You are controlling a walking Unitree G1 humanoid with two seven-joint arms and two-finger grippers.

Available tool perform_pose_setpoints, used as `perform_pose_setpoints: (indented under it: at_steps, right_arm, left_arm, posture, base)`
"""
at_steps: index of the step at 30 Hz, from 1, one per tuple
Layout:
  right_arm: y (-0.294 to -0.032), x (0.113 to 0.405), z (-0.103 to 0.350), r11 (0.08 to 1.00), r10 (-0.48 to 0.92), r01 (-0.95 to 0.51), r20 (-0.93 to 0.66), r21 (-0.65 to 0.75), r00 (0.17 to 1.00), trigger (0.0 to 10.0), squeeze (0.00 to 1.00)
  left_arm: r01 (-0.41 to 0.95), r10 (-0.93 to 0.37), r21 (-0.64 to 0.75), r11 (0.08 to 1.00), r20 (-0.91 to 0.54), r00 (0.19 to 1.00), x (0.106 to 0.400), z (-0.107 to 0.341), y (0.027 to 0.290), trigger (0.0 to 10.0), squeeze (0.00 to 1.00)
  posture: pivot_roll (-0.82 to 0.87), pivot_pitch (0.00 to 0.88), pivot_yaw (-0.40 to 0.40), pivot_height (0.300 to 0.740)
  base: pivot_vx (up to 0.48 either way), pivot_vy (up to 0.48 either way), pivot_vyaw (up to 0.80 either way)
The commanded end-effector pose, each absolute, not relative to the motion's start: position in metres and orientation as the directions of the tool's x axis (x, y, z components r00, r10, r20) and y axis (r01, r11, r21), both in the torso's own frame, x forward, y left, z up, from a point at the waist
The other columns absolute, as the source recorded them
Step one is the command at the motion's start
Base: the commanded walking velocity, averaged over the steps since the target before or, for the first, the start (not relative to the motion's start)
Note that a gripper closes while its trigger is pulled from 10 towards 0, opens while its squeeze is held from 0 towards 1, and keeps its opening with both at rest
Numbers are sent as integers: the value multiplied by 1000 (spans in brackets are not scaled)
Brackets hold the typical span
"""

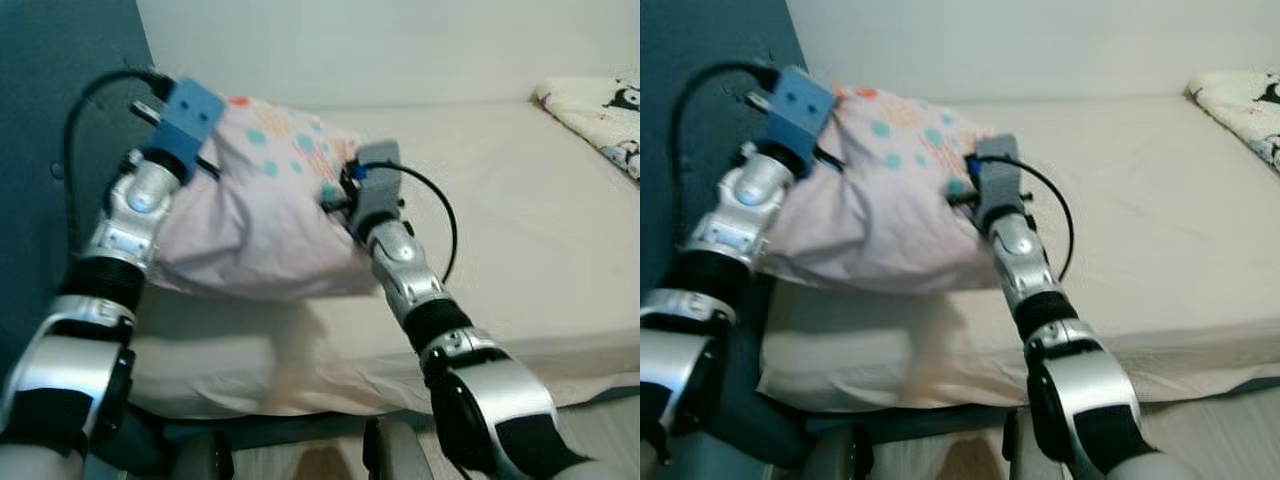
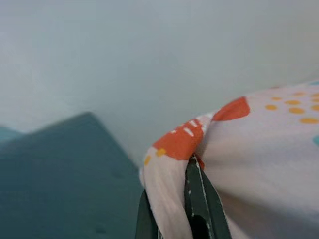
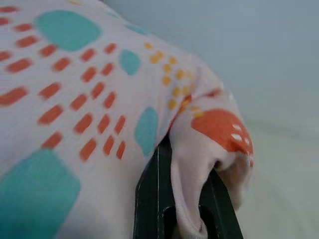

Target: Clean up the room

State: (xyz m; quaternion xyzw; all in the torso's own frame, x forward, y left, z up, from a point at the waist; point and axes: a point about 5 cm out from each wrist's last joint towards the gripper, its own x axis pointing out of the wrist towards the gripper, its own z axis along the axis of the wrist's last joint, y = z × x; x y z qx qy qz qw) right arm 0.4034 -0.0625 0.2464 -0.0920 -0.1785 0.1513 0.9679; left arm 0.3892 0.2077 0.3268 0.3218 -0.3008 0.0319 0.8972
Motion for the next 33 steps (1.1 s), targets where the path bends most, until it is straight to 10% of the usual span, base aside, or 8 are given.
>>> perform_pose_setpoints:
  at_steps: [1,11,18,33]
  right_arm:
    - [-58,402,245,925,350,-269,324,-270,879,10000,0]
    - [-23,373,152,804,544,-517,16,-294,839,10000,0]
    - [-34,348,82,840,507,-539,-268,-57,819,10000,0]
    - [-84,364,88,915,374,-401,-264,-55,889,10000,0]
  left_arm:
    - [-390,-146,501,773,738,659,370,369,210,10000,0]
    - [-483,-112,552,680,729,675,355,323,220,10000,0]
    - [-222,-133,651,726,450,883,359,219,196,10000,0]
    - [-45,-66,644,764,147,987,348,138,188,10000,0]
  posture:
    - [78,113,-86,577]
    - [75,128,-78,577]
    - [95,144,-84,577]
    - [69,144,-63,577]
  base:
    - [0,0,0]
    - [0,0,0]
    - [0,0,0]
    - [0,0,0]
